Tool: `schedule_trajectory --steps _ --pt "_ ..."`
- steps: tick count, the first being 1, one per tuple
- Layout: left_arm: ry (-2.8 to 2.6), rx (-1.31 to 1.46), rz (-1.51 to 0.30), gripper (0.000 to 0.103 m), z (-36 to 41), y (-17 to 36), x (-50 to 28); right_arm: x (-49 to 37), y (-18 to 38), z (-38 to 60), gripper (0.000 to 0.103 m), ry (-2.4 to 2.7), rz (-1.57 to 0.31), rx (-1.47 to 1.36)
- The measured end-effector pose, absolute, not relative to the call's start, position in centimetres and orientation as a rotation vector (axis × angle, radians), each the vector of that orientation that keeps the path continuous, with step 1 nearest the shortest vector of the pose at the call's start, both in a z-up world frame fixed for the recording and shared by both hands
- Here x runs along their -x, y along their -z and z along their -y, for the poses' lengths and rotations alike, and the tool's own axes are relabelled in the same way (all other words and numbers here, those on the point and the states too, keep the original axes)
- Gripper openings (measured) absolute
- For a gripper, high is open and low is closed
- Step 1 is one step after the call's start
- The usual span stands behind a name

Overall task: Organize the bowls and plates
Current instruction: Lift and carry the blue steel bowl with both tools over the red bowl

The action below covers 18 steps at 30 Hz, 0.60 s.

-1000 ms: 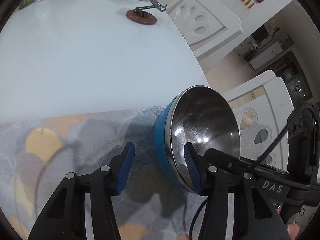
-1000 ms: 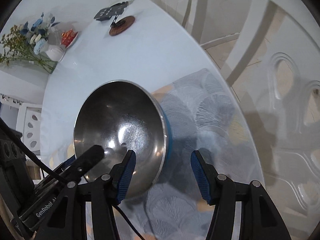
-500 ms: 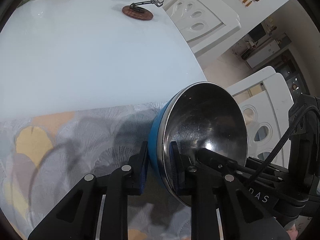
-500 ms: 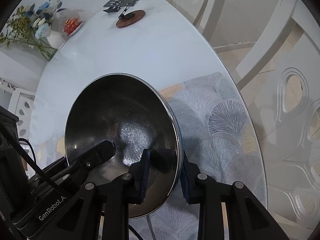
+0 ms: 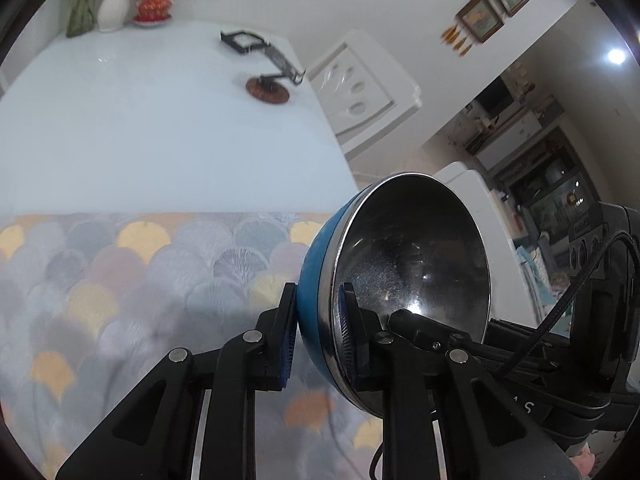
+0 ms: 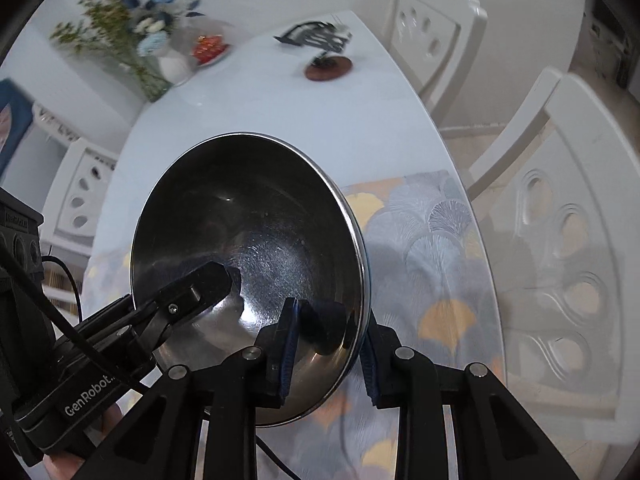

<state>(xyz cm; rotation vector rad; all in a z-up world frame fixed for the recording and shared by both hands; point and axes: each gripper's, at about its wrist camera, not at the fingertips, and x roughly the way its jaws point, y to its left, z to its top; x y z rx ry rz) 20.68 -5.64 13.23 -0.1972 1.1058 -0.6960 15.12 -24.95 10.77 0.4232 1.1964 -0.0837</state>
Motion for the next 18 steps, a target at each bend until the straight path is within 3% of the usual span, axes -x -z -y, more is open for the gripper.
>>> schedule_trajectory --steps 11,18 --pt "0.653 0.244 -1.008 0.017 -0.9 -19.1 -11.7 -7.1 -17.7 18.3 0.028 0.023 -1.149 -0.358" --pt "0.619 0.243 -1.037 0.017 -5.1 -18.2 -5.7 -1.0 -18.4 13.0 0.029 -0.033 -1.18 -0.331"
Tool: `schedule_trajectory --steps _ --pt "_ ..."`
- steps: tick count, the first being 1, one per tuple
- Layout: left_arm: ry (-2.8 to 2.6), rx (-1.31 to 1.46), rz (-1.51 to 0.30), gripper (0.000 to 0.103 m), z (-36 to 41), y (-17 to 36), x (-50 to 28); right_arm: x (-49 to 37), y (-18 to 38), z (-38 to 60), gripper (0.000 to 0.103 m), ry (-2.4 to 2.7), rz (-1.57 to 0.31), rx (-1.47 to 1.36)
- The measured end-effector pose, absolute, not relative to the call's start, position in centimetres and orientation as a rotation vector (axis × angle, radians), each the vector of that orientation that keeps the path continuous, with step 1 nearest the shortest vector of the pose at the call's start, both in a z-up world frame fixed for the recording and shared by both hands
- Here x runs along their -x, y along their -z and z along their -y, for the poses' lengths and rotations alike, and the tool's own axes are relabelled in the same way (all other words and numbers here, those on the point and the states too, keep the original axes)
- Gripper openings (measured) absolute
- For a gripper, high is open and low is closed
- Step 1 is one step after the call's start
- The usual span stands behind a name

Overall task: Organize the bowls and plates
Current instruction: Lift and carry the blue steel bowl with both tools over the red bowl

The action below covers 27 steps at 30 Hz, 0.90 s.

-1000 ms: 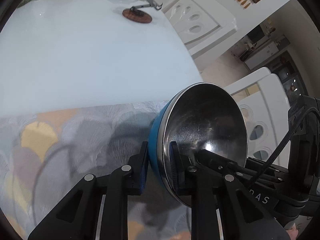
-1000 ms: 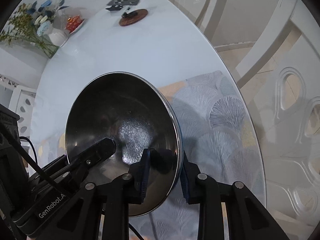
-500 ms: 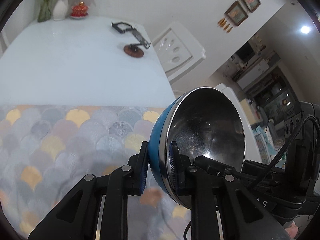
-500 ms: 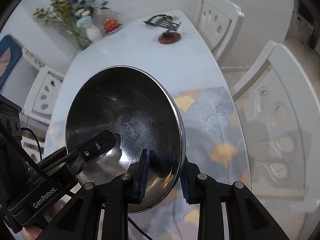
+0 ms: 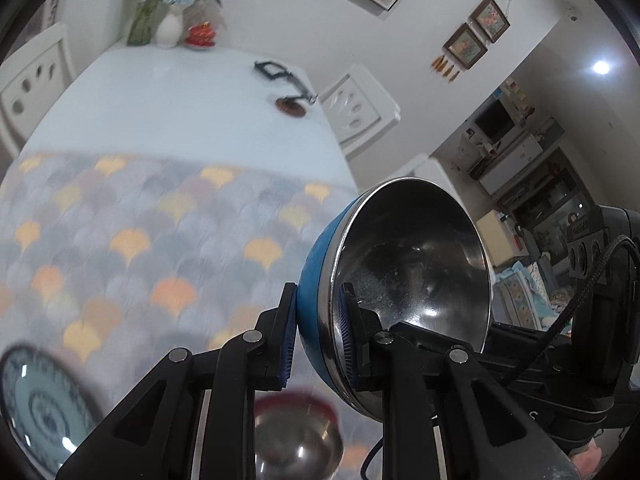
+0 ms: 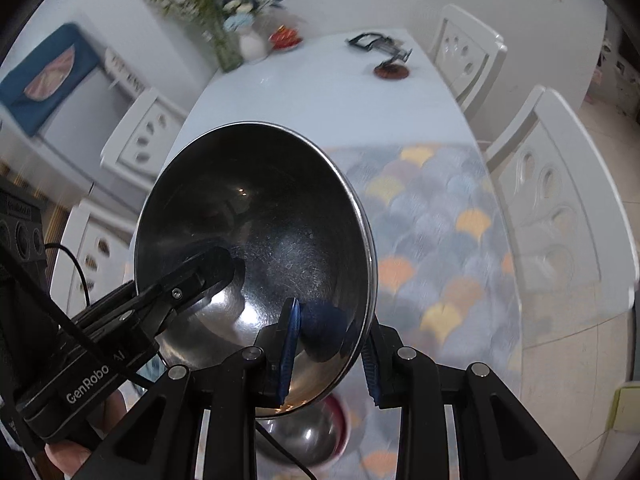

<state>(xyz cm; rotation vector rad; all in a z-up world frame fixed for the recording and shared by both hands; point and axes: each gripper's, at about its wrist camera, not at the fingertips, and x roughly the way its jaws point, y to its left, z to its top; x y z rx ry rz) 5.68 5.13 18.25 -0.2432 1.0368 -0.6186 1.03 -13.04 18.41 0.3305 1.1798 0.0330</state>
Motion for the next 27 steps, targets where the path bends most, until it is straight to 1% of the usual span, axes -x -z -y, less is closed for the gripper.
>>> schedule_trajectory --steps 9,17,26,27 --pt "0.564 0.269 -1.152 0.017 -8.5 -13.0 1.1 6.2 -12.8 8.9 0.03 -0.098 -1.31 -0.399" --pt "0.537 0.245 -1.197 0.017 -9.1 -8.7 3.7 8.7 -8.1 7.9 0.03 -0.122 -1.379 -0.445" --pt "0.529 0.181 -1.197 0.017 -8.5 -7.9 3.8 8.6 -7.4 7.7 0.03 -0.089 -1.378 -0.438" --pt "0.518 0.169 -1.191 0.02 -8.5 -8.0 3.7 8.5 -7.4 7.8 0.03 -0.085 -1.37 -0.437"
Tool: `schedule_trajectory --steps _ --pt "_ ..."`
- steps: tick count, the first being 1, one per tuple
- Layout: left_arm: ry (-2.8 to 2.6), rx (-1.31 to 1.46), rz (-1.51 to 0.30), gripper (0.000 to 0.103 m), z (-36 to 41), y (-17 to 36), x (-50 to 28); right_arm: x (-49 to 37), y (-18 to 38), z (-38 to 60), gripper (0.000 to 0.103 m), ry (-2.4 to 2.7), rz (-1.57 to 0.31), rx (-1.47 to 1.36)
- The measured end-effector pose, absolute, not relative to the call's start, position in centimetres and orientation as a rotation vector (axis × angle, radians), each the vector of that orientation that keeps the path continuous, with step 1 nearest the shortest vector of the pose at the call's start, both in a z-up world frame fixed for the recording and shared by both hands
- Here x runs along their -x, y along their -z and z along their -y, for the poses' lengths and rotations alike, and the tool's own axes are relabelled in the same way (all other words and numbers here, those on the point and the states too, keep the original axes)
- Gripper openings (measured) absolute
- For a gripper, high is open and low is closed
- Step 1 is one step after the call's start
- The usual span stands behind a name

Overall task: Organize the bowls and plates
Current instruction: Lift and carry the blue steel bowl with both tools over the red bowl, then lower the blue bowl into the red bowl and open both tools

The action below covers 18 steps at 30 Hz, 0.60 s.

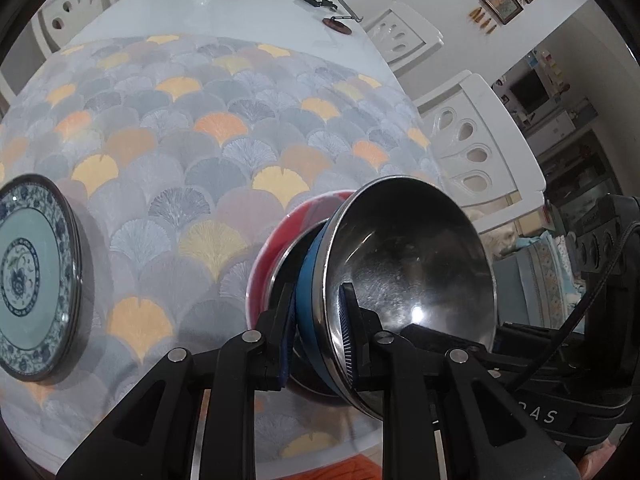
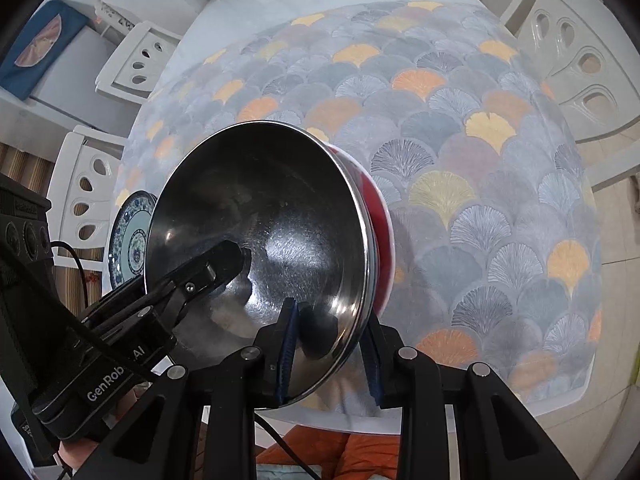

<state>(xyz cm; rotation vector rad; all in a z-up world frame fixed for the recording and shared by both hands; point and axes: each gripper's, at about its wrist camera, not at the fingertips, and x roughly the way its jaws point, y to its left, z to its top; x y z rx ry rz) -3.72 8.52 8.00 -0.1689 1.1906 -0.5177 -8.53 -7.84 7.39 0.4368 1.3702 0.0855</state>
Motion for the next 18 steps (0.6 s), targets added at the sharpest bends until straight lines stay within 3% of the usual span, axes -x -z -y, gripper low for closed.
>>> schedule_trajectory --steps 6,18 --pt "0.486 0.185 -1.181 0.03 -9.8 -8.2 4.0 8.8 -7.4 8.5 0.03 -0.078 -1.339 -0.431" --pt "0.423 0.194 -1.186 0.03 -11.6 -7.6 3.9 9.9 -7.6 8.1 0.03 -0.104 -1.329 -0.44"
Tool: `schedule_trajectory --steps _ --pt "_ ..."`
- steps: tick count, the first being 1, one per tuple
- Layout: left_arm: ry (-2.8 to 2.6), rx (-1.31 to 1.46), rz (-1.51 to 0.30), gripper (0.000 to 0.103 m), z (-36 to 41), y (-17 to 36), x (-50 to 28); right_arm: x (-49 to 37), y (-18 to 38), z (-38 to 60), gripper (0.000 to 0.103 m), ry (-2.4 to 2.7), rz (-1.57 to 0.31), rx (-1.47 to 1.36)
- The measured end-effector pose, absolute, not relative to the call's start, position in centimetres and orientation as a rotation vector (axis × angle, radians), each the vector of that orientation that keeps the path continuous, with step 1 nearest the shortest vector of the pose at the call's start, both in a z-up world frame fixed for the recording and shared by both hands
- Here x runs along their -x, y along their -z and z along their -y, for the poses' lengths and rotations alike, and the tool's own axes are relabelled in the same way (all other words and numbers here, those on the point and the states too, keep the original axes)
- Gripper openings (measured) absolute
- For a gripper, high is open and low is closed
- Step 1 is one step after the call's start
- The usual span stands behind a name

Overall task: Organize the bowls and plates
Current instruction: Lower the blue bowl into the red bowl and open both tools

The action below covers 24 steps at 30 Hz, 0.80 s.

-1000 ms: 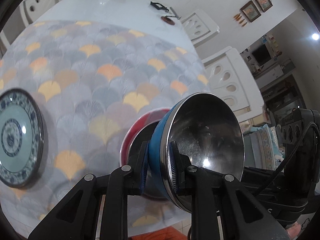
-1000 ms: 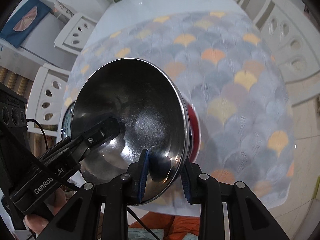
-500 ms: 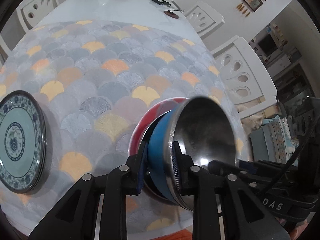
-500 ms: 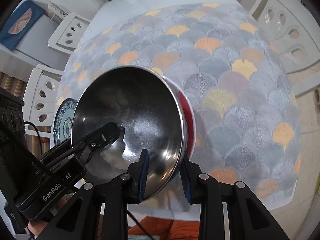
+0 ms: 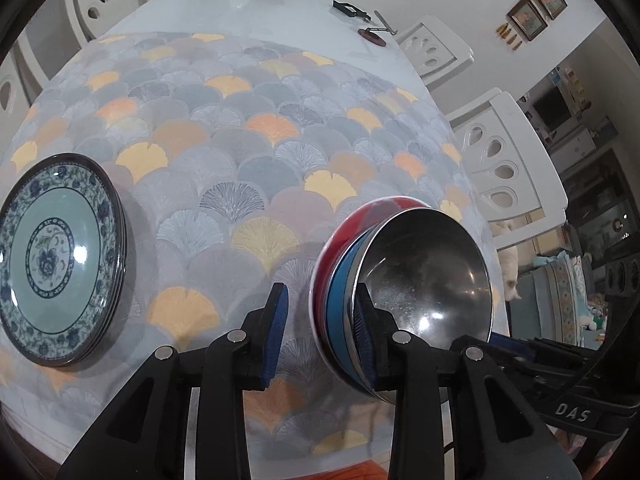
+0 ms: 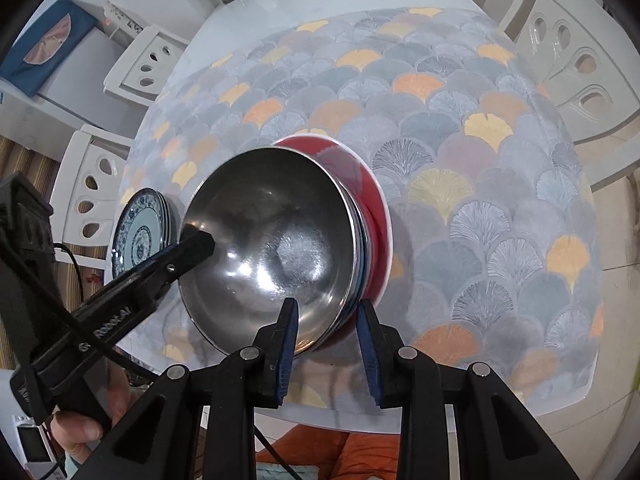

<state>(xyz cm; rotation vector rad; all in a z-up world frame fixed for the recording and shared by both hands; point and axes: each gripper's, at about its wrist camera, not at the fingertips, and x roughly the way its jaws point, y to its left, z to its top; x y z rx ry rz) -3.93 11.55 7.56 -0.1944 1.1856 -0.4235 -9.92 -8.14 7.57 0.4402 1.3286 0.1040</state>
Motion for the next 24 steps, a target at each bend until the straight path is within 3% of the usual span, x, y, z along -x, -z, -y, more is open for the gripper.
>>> schedule_trajectory --steps 7,9,10,11,14,21,24 --pt "0.464 0.169 -1.129 0.03 -11.5 -9.9 4.4 10.4 -9.7 9.0 0.03 -0.095 -1.275 -0.454" --pt "0.477 0.167 -1.106 0.03 -11.7 -10.9 4.5 10.5 -10.8 9.2 0.037 -0.09 -1.241 -0.45" --pt "0.481 0.166 -1.099 0.03 -11.7 -11.3 4.6 10.6 -11.2 9.3 0.049 -0.085 -1.222 -0.447" --pt "0.487 0.167 -1.092 0.034 -11.9 -11.7 4.7 10.8 -11.7 9.5 0.06 -0.073 -1.195 -0.442" --pt "0.483 0.195 -1.079 0.06 -12.6 -12.4 5.0 11.0 -12.6 9.9 0.061 -0.055 -1.164 -0.43" --pt "0.489 0.235 -1.06 0.062 -13.1 -12.8 5.6 11.8 -12.4 10.2 0.062 -0.038 -1.182 -0.447" --pt "0.496 0.254 -1.079 0.062 -13.0 -12.4 5.6 12.4 -12.2 10.3 0.067 -0.026 -1.181 -0.441"
